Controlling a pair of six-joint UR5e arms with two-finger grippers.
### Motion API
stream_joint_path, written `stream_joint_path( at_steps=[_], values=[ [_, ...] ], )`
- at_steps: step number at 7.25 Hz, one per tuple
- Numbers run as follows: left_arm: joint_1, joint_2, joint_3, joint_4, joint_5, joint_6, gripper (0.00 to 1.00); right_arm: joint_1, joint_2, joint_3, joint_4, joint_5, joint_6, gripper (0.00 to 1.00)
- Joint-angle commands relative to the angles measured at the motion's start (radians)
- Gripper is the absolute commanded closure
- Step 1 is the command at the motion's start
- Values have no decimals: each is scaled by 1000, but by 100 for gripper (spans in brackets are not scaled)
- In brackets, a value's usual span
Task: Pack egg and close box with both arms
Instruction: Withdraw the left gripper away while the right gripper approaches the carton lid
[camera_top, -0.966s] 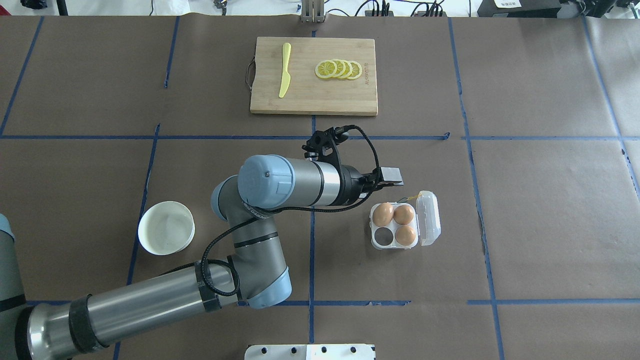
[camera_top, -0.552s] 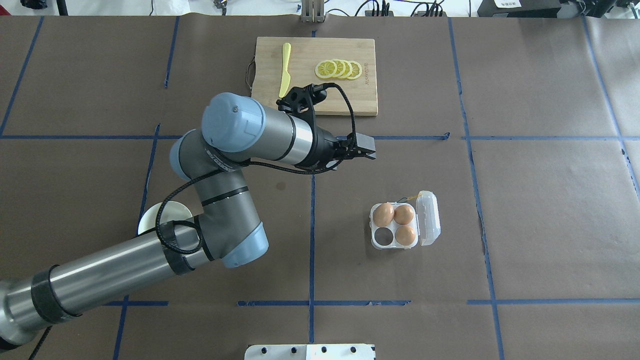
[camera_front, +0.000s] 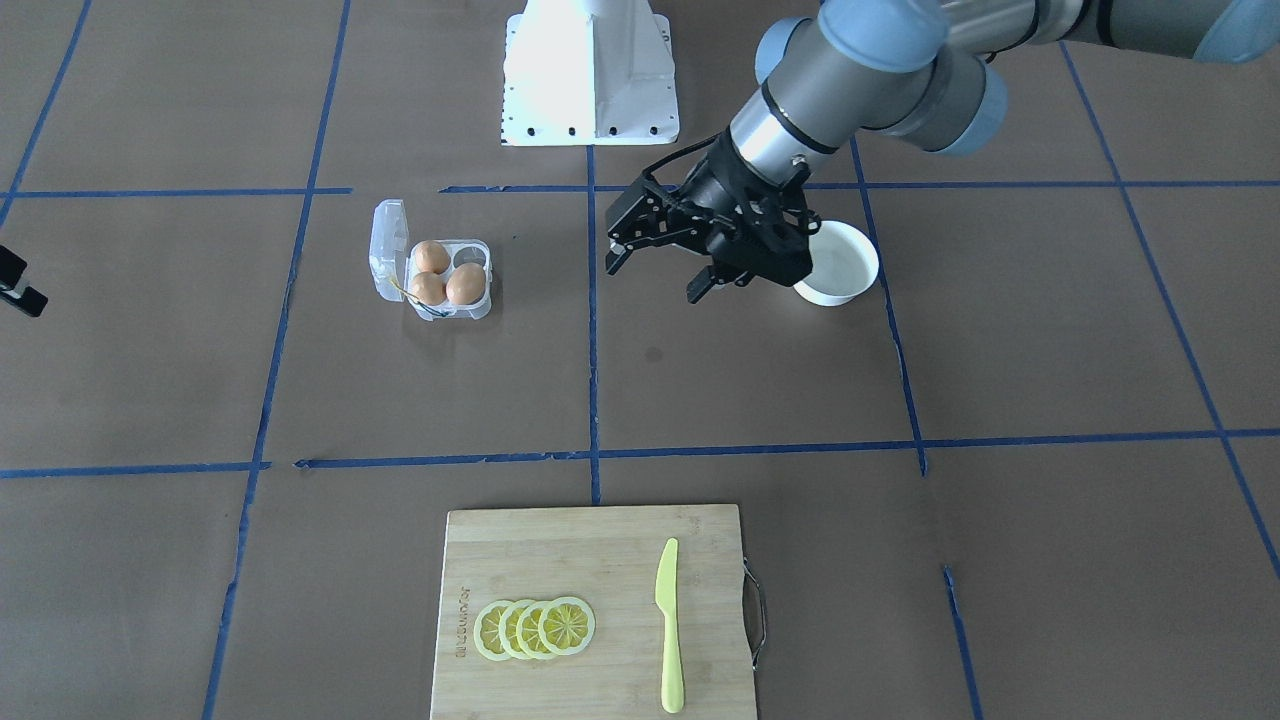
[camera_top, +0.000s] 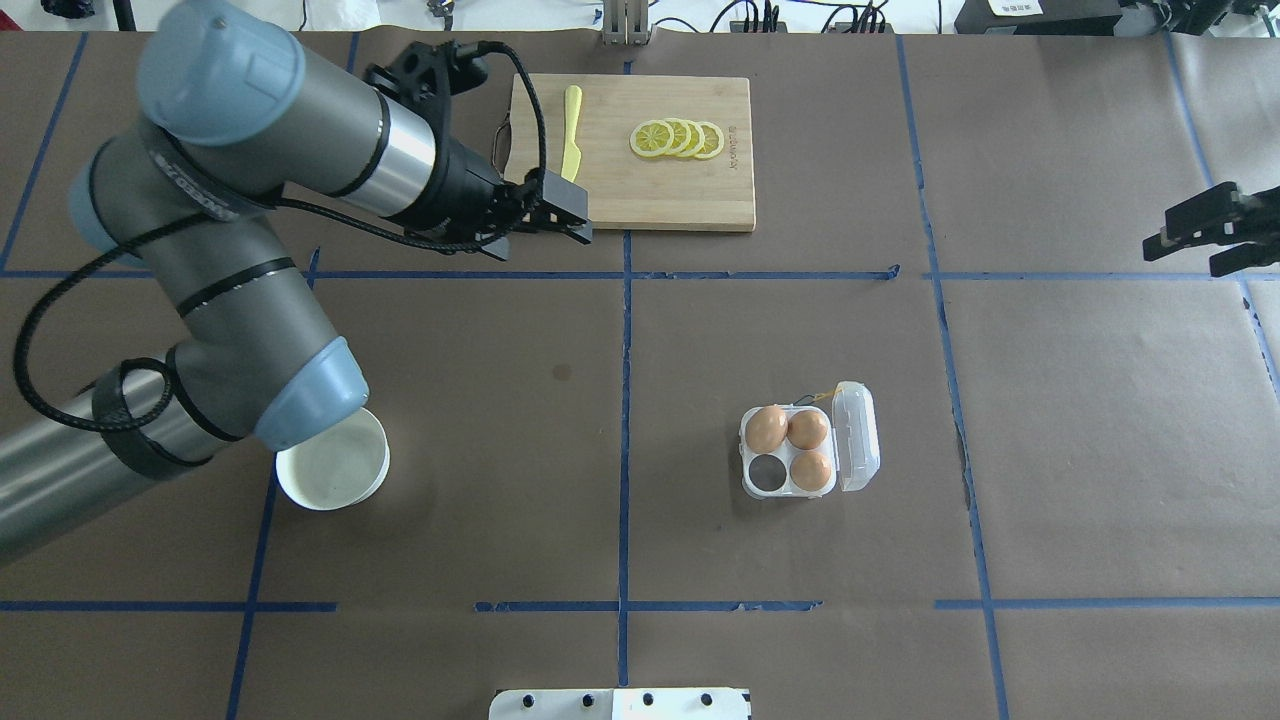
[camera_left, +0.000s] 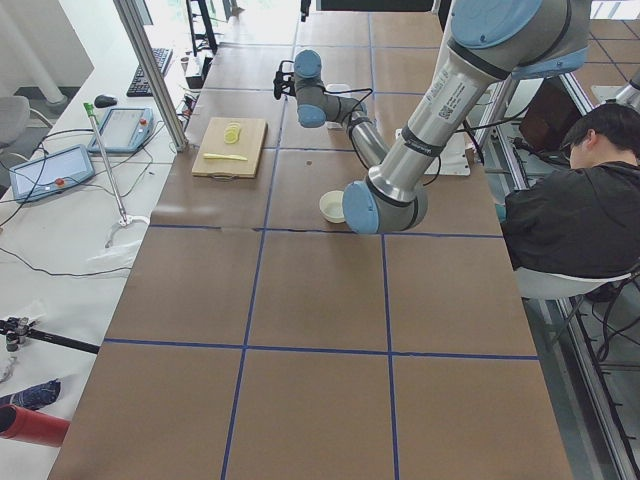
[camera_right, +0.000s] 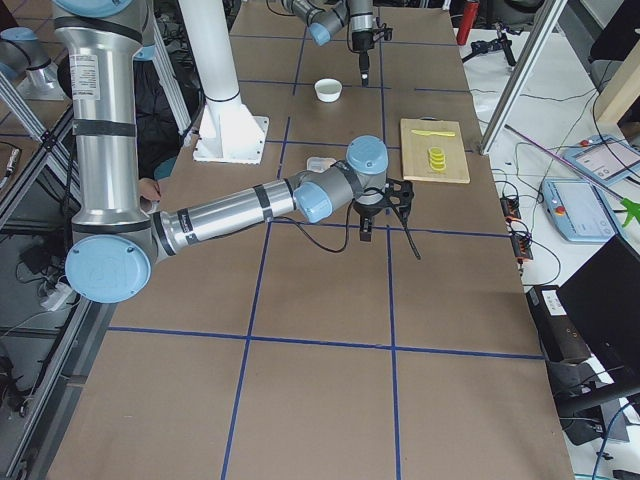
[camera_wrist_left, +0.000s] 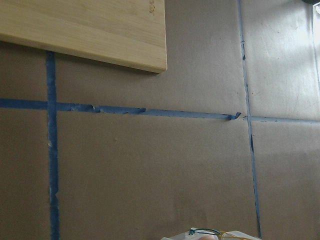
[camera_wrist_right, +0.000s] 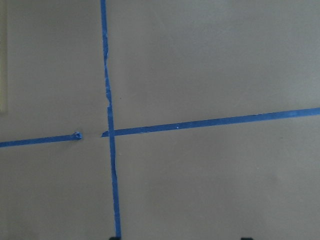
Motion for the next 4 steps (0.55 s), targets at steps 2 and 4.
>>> stream_joint_path(
  at_steps=[2, 4],
  values=[
    [-153, 15, -85, 218, -7, 246, 0, -222, -120, 9, 388, -80, 285, 100],
    [-226, 41, -87, 218, -25, 328, 0, -384, -73, 29, 388, -179, 369, 100]
  ],
)
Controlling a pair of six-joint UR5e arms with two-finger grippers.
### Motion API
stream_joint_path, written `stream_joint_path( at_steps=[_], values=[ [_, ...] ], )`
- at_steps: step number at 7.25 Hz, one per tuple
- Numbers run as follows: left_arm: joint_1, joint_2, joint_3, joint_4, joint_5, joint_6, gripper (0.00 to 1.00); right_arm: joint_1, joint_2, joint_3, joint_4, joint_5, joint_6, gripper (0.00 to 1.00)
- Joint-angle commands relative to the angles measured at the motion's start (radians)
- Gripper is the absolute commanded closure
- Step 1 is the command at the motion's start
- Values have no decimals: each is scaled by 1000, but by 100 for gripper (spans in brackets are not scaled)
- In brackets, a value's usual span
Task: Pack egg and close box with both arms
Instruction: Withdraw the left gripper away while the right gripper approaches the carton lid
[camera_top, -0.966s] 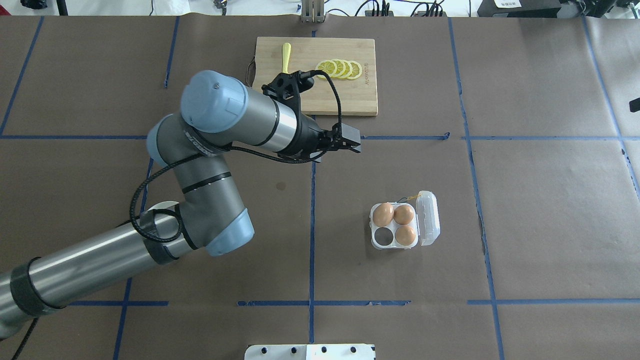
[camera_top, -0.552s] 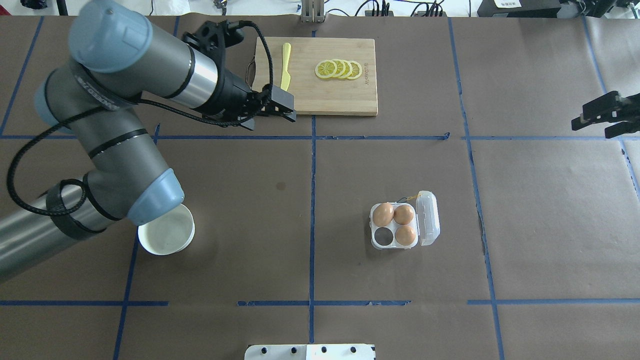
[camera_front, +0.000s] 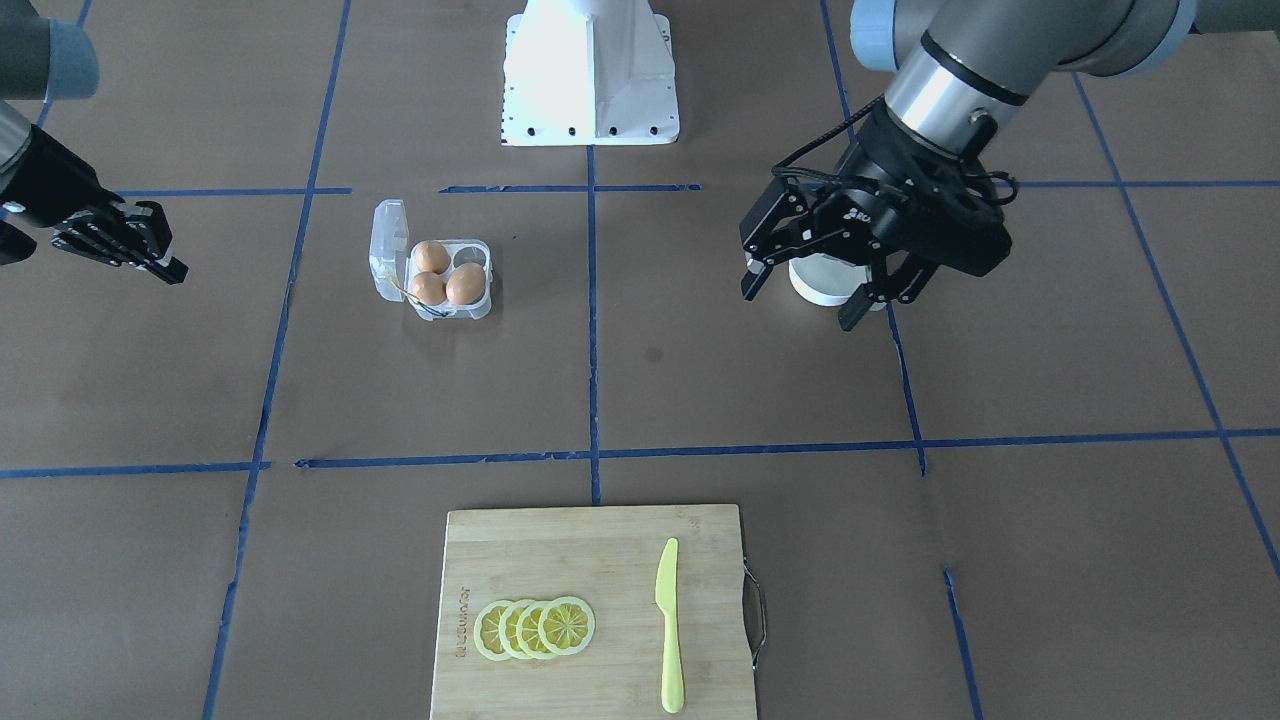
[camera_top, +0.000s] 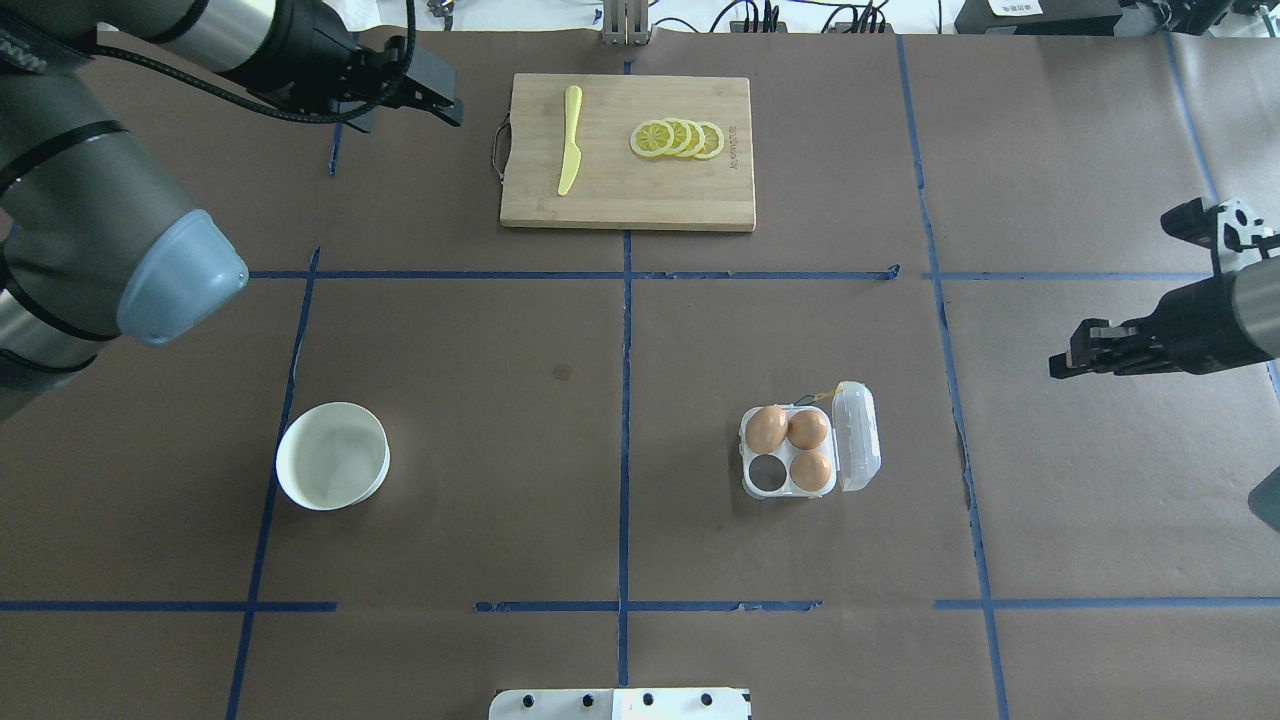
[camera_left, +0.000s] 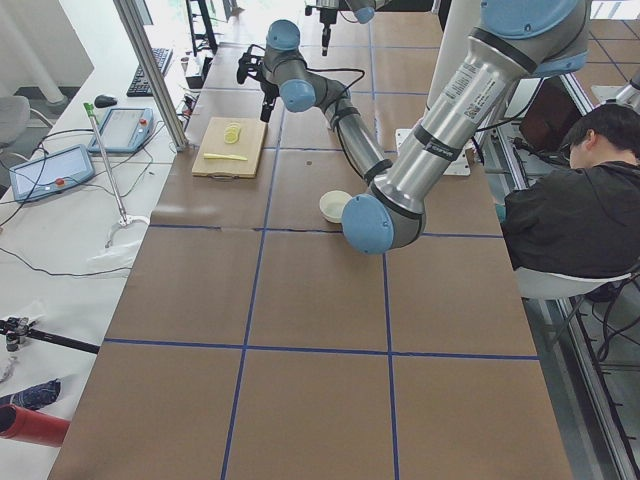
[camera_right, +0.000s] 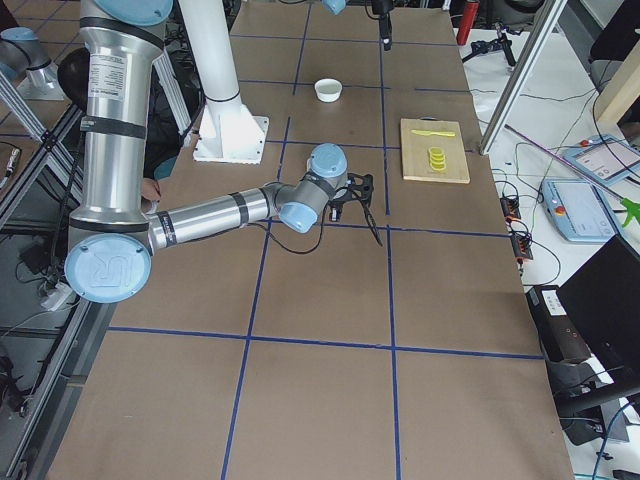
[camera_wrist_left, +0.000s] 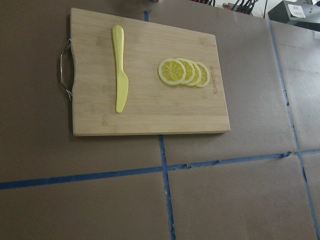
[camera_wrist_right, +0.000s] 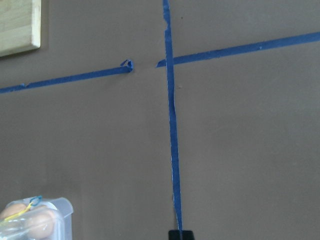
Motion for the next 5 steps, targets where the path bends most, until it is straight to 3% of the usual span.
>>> stream_joint_path(
  at_steps=[1, 5],
  values=[
    [-48, 41, -5, 5, -19, 56, 0, -156, 62, 16, 13, -96, 109, 100],
    [-73, 73, -6, 7, -20, 141, 0, -333, 185, 8, 1, -190, 147, 100]
  ],
)
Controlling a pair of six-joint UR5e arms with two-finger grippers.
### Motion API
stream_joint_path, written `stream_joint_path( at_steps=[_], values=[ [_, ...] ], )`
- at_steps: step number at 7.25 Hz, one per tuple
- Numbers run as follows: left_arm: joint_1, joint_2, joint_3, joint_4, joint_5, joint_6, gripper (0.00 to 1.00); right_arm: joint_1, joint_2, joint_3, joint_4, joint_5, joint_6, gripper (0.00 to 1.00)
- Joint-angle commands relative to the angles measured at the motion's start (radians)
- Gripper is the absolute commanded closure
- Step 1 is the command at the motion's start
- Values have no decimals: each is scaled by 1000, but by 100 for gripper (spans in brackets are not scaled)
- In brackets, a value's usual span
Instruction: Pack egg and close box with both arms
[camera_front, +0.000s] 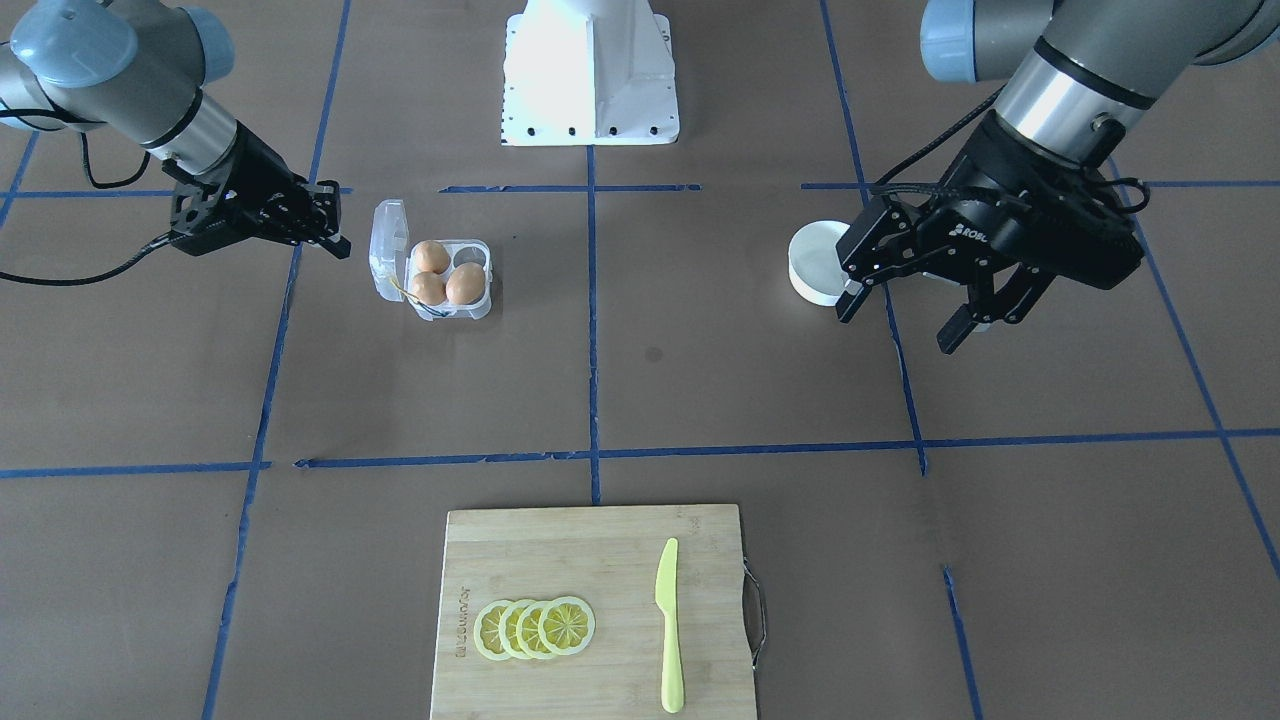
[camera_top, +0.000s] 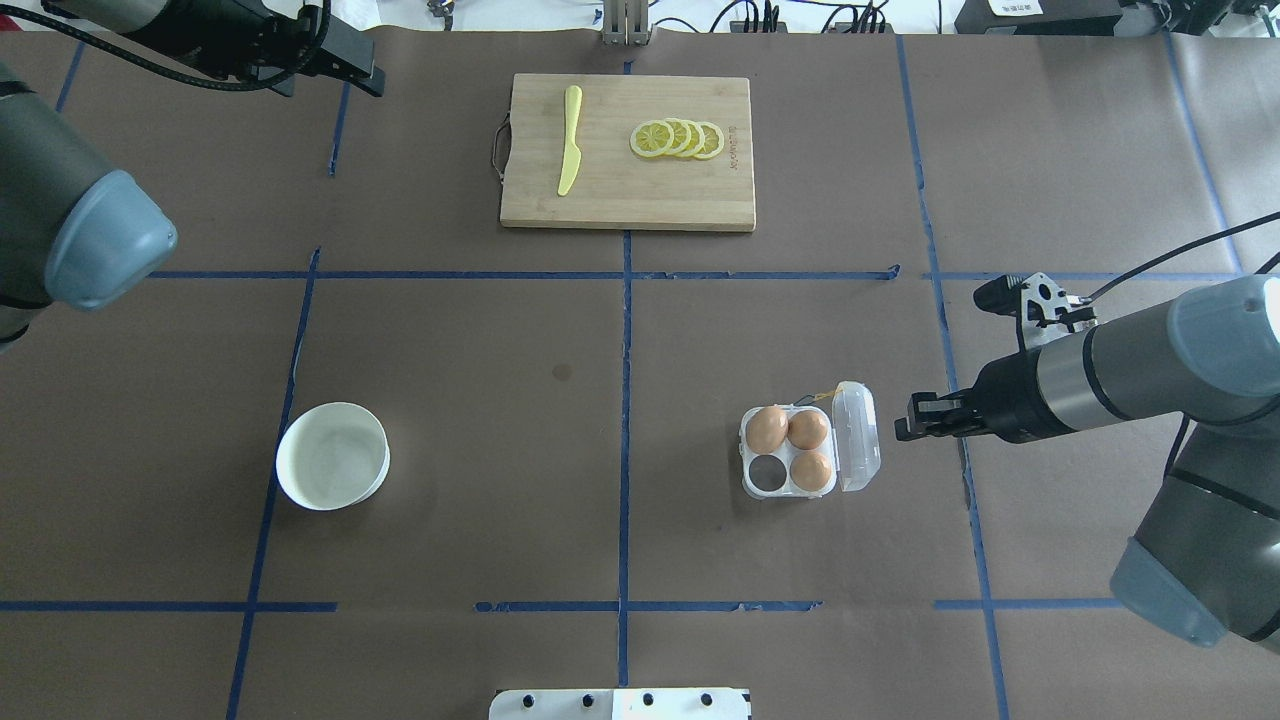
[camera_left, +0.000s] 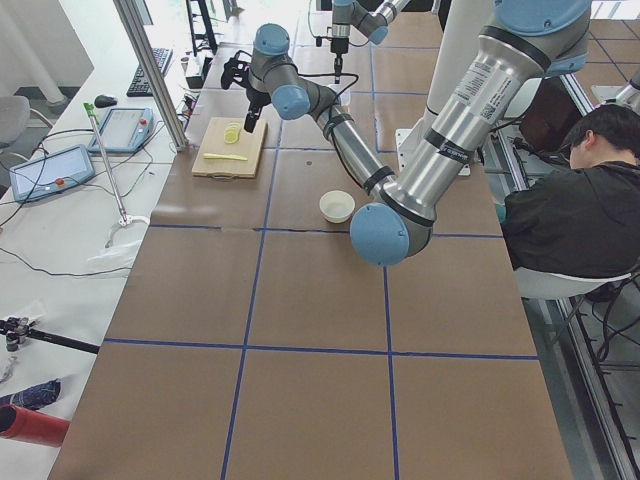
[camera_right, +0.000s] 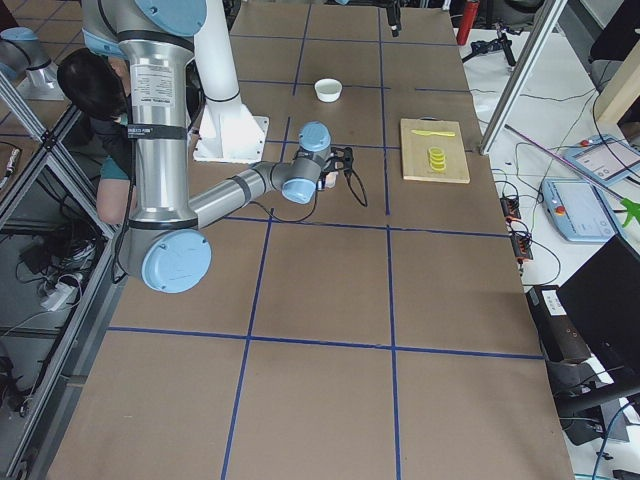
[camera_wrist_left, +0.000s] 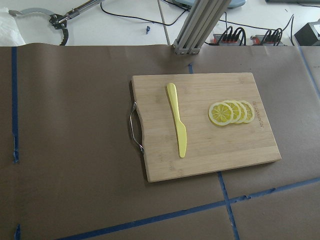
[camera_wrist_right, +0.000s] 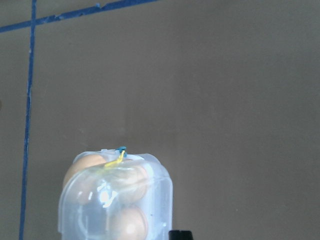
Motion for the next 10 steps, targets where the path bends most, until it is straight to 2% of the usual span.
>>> stream_joint_path(
  at_steps=[1, 2, 3, 4, 6, 7, 9, 10],
  values=[
    [-7, 21, 1, 2, 0, 61, 0, -91, 115, -14, -20, -27, 52, 100],
    [-10, 39, 1, -1, -2, 83, 0, -100, 233, -31, -118, -37, 69, 100],
    [-11, 49, 3, -1, -3, 95, 0, -113, 341, -52, -182, -45, 78, 93],
    [-10, 72, 5, -8, -29, 103, 0, -122, 377, -66, -185, -56, 139, 1],
    [-28, 145, 5, -8, -29, 232, 0, -117, 427, -62, -191, -86, 169, 0],
    [-84, 193, 15, -3, -29, 347, 0, -73, 437, -48, -229, -85, 169, 0],
    [-167, 260, 64, 0, -29, 557, 0, 22, 452, 25, -481, -85, 143, 0],
    [-180, 291, 81, -3, -29, 593, 0, 85, 452, 42, -610, -86, 61, 0]
  ],
)
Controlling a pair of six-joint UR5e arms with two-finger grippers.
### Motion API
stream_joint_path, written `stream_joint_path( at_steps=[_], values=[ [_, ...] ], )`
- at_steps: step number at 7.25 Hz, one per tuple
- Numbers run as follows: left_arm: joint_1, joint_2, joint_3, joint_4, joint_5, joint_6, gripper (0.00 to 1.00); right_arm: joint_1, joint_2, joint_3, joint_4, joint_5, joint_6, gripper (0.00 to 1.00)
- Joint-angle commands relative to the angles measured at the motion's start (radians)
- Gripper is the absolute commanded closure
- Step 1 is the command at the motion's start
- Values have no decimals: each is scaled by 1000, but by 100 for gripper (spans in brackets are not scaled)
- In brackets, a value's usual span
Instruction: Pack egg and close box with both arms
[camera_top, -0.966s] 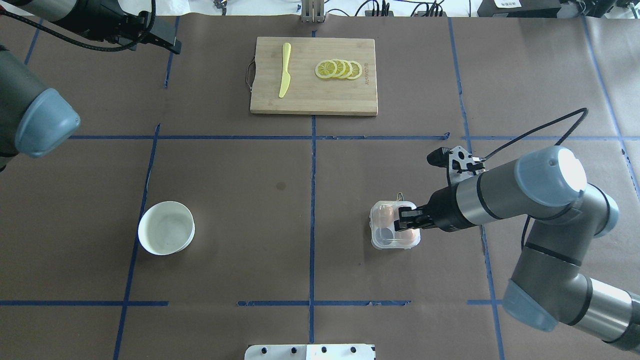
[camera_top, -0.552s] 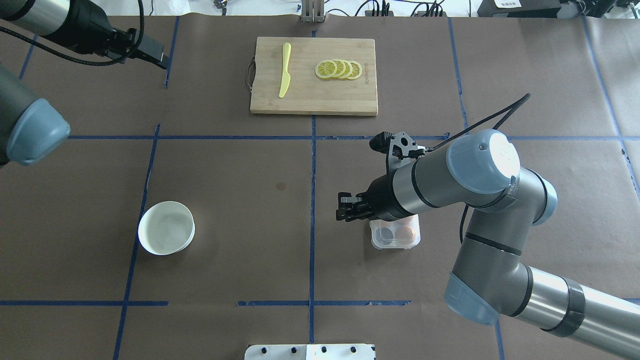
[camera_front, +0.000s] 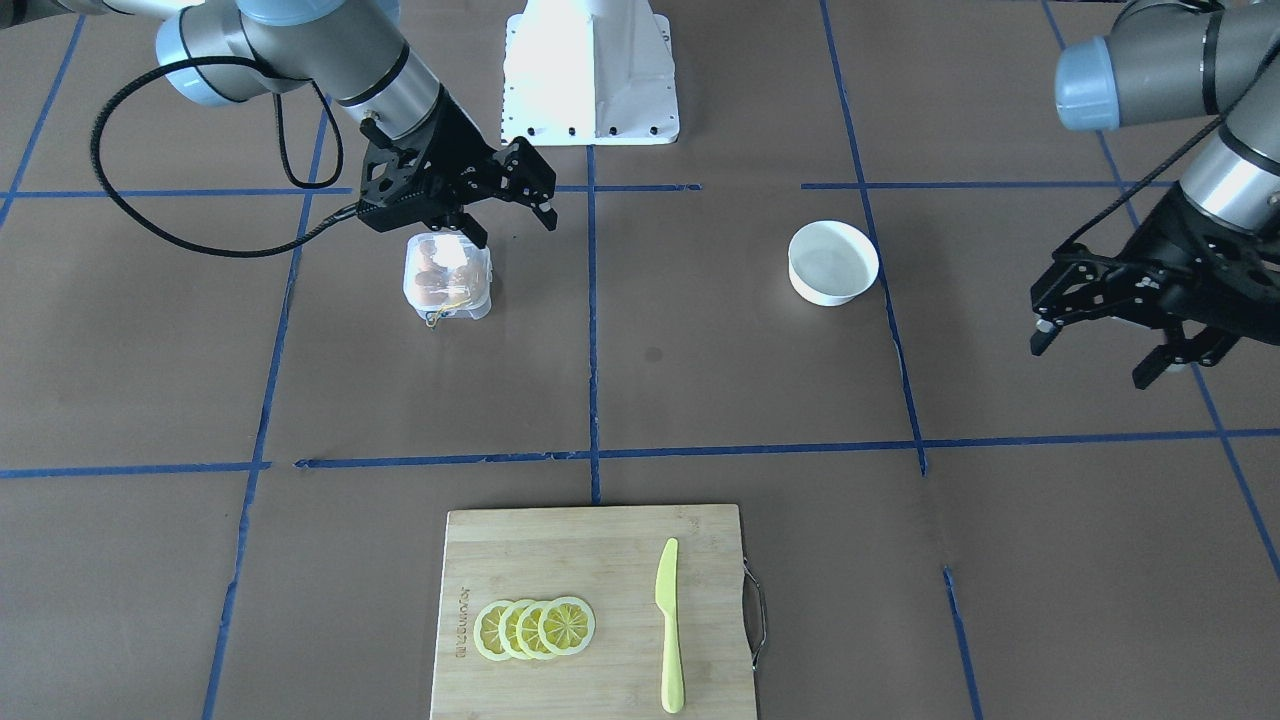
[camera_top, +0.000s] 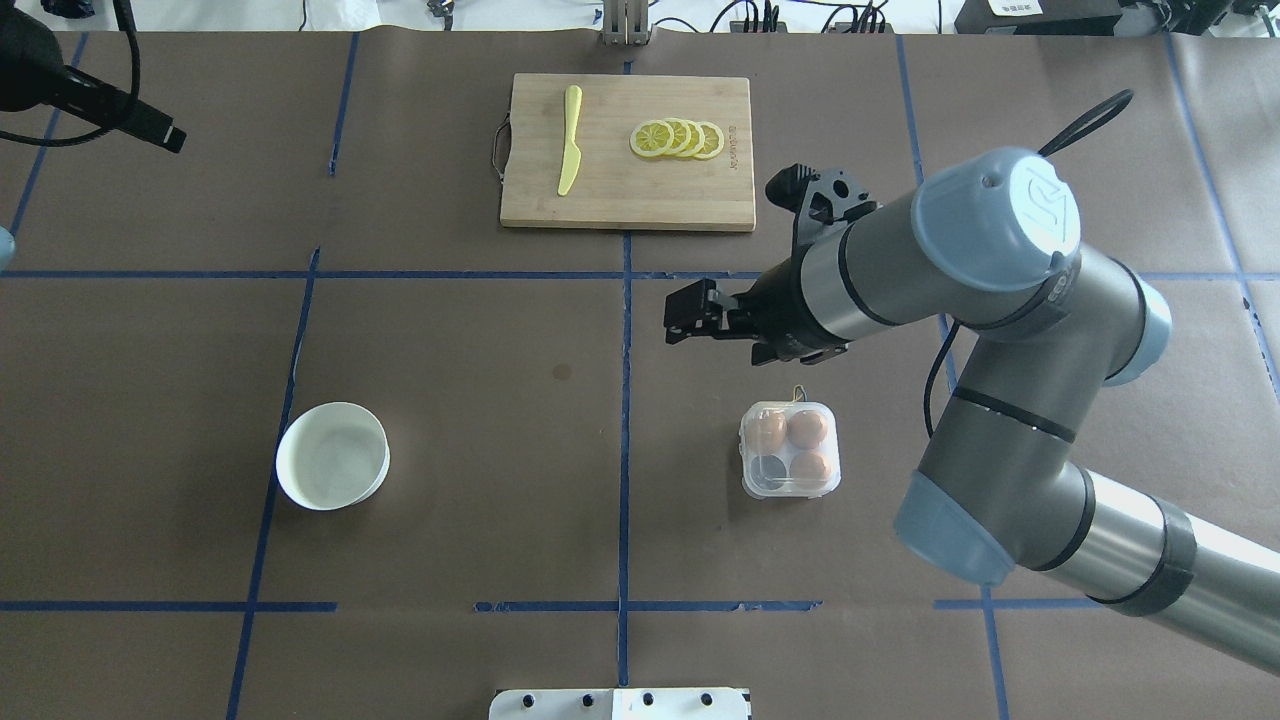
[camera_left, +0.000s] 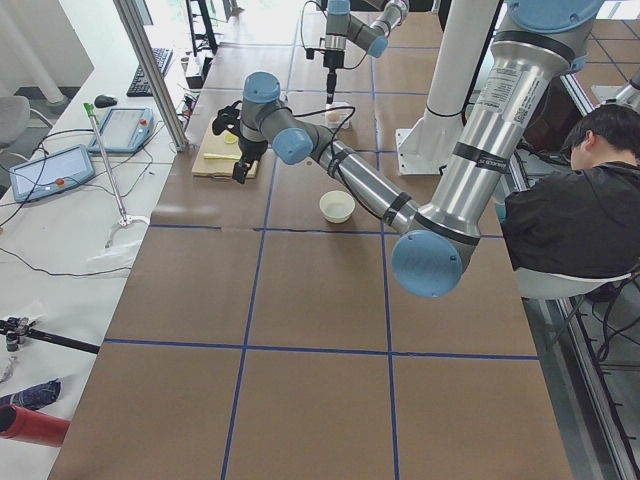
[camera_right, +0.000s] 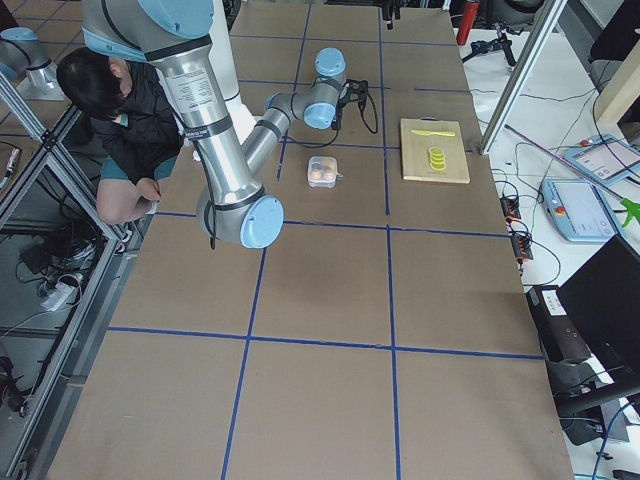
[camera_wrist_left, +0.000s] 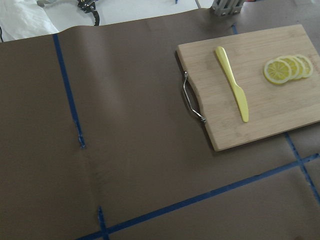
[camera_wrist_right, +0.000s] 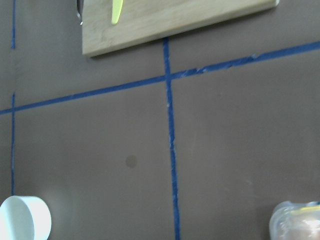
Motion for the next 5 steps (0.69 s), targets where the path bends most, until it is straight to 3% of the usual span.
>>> stream_joint_path(
  at_steps=[1, 3, 5],
  values=[
    [-47, 91, 26, -8, 0, 123, 0, 140, -5, 30, -230, 12, -175, 0],
    [-156, 136, 43, 4, 0, 278, 0, 275, -81, 24, -354, 43, -564, 0],
    [-234, 138, 123, 4, -2, 409, 0, 456, -190, 18, -448, 93, -968, 0]
  ],
)
